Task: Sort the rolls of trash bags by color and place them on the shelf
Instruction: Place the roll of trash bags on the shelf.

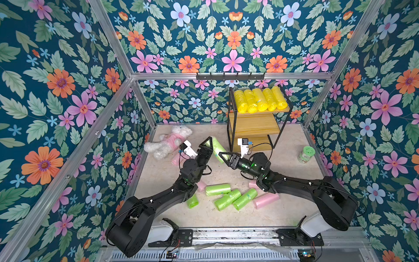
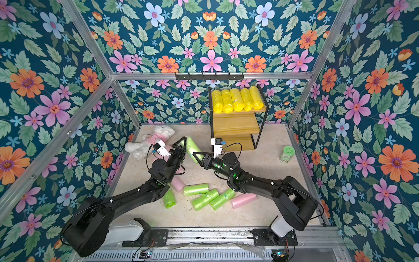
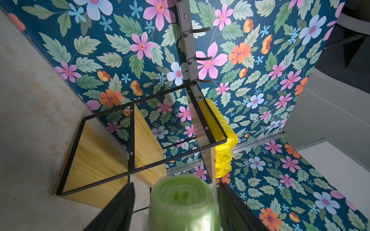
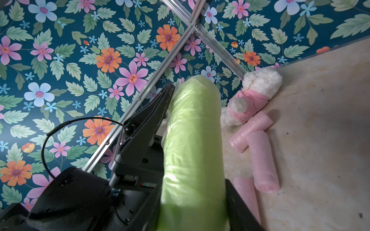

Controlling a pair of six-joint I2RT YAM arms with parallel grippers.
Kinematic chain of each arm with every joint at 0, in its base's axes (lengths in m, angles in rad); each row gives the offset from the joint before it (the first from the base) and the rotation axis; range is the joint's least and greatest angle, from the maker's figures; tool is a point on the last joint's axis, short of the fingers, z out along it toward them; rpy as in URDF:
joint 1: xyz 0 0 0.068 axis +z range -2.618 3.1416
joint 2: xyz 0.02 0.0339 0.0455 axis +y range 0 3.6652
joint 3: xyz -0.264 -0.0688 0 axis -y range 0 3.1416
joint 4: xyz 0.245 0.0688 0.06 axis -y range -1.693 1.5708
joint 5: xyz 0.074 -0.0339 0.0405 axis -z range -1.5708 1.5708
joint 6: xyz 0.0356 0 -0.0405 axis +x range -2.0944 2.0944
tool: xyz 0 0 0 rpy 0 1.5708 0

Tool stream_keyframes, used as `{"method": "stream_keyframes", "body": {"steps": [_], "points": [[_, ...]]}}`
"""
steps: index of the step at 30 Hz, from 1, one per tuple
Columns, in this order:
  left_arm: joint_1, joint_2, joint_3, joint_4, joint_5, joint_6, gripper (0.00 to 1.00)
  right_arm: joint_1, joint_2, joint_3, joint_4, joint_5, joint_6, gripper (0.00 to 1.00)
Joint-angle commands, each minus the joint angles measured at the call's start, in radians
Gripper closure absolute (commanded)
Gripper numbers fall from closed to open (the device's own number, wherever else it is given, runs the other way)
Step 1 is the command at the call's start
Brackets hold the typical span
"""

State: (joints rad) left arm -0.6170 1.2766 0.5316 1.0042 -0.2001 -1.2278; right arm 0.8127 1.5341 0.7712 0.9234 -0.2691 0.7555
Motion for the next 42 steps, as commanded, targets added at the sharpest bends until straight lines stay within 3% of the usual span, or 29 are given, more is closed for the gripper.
{"method": "stream_keyframes", "body": {"steps": [1,5,11,19,30,42], "points": [[0.003,-0.018,0.004,-0.056,-0.012,0.090,0.20,-0.023,-0.044,-0.028,-0.019,-0.003,-0.041,0.59],[0.024,-0.067,-0.016,-0.122,0.005,0.187,0.16,-0.081,-0.127,-0.088,-0.100,-0.021,-0.096,0.60],[0.126,-0.133,0.001,-0.271,0.159,0.356,0.15,-0.172,-0.273,-0.139,-0.309,0.005,-0.232,0.60],[0.151,-0.129,0.146,-0.517,0.263,0.583,0.14,-0.319,-0.296,-0.102,-0.351,0.098,-0.225,0.60],[0.151,-0.125,0.171,-0.530,0.292,0.600,0.14,-0.330,-0.083,0.114,-0.289,0.261,-0.213,0.60],[0.151,-0.121,0.180,-0.524,0.307,0.594,0.14,-0.330,0.092,0.249,-0.216,0.314,-0.181,0.57]]}}
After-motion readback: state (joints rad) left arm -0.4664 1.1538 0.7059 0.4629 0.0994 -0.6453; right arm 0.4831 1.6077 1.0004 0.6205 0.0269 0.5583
